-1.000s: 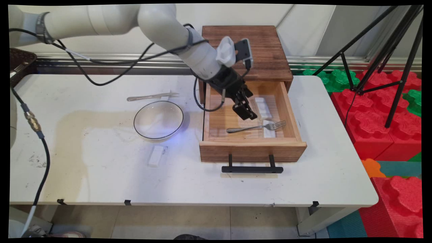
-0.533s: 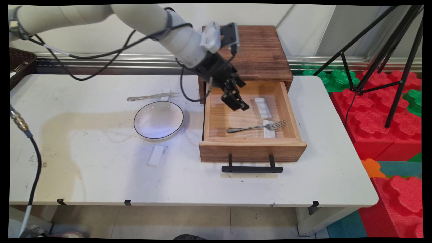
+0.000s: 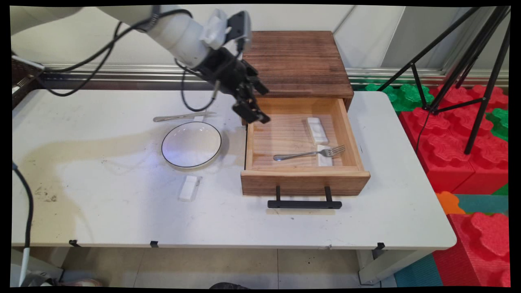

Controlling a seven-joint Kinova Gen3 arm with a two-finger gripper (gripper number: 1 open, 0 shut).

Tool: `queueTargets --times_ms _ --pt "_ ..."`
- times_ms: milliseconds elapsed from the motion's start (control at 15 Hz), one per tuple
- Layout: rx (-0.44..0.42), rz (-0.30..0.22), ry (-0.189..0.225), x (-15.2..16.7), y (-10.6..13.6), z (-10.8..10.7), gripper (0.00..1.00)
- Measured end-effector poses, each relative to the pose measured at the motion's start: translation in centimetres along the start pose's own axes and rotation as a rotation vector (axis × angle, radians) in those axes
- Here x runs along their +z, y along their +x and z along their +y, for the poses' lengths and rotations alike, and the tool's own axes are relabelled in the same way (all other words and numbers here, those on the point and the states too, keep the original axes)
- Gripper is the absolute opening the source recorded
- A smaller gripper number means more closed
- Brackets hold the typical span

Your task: Pick up the knife from the left of the white plate

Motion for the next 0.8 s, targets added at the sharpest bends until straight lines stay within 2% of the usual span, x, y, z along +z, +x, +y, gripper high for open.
queueTargets --times_ms 800 --pt "0.033 -0.089 0.015 -6.3 -7.7 -2.0 1.00"
